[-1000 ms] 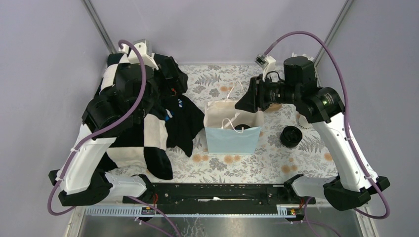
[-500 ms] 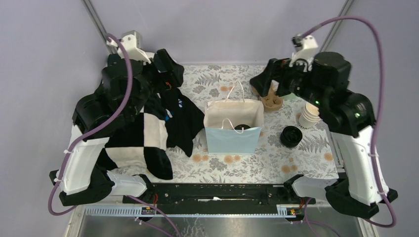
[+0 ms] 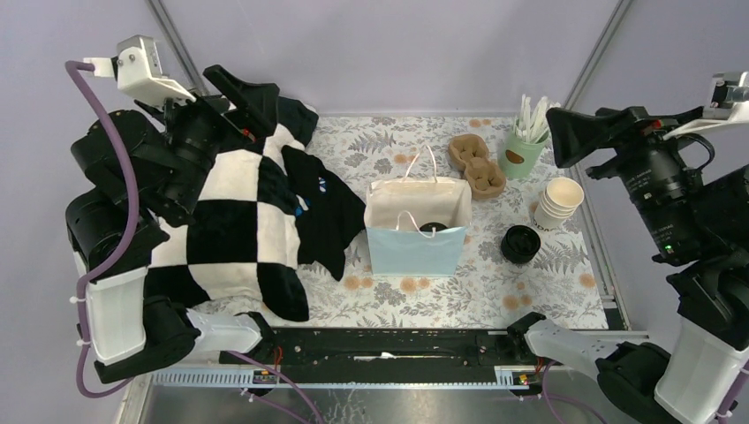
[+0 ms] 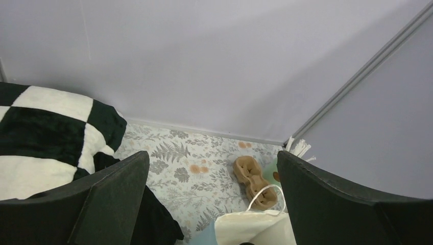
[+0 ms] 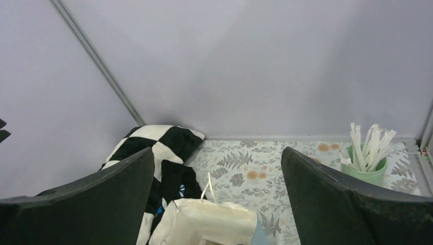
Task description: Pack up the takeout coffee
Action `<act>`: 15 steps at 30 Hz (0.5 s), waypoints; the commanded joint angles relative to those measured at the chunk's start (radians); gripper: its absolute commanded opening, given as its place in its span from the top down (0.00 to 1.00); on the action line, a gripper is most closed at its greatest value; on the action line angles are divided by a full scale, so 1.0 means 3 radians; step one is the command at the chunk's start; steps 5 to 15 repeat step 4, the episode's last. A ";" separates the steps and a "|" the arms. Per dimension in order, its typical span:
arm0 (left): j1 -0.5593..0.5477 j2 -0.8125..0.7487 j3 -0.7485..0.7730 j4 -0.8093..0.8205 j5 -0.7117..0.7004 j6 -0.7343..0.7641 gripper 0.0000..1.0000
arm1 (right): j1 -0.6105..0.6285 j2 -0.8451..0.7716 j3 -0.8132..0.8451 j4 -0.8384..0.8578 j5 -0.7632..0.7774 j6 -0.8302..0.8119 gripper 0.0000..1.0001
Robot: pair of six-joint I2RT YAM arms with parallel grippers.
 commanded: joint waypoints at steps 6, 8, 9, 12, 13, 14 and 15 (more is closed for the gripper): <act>0.0014 -0.0030 -0.0058 0.0154 -0.0100 0.0085 0.01 | 0.0015 0.0095 -0.0128 0.0138 0.0232 -0.0117 0.00; 0.0014 -0.0030 -0.0058 0.0154 -0.0100 0.0085 0.01 | 0.0015 0.0095 -0.0128 0.0138 0.0232 -0.0117 0.00; 0.0014 -0.0030 -0.0058 0.0154 -0.0100 0.0085 0.01 | 0.0015 0.0095 -0.0128 0.0138 0.0232 -0.0117 0.00; 0.0014 -0.0030 -0.0058 0.0154 -0.0100 0.0085 0.01 | 0.0015 0.0095 -0.0128 0.0138 0.0232 -0.0117 0.00; 0.0014 -0.0030 -0.0058 0.0154 -0.0100 0.0085 0.01 | 0.0015 0.0095 -0.0128 0.0138 0.0232 -0.0117 0.00; 0.0014 -0.0030 -0.0058 0.0154 -0.0100 0.0085 0.01 | 0.0015 0.0095 -0.0128 0.0138 0.0232 -0.0117 0.00; 0.0014 -0.0030 -0.0058 0.0154 -0.0100 0.0085 0.01 | 0.0015 0.0095 -0.0128 0.0138 0.0232 -0.0117 0.00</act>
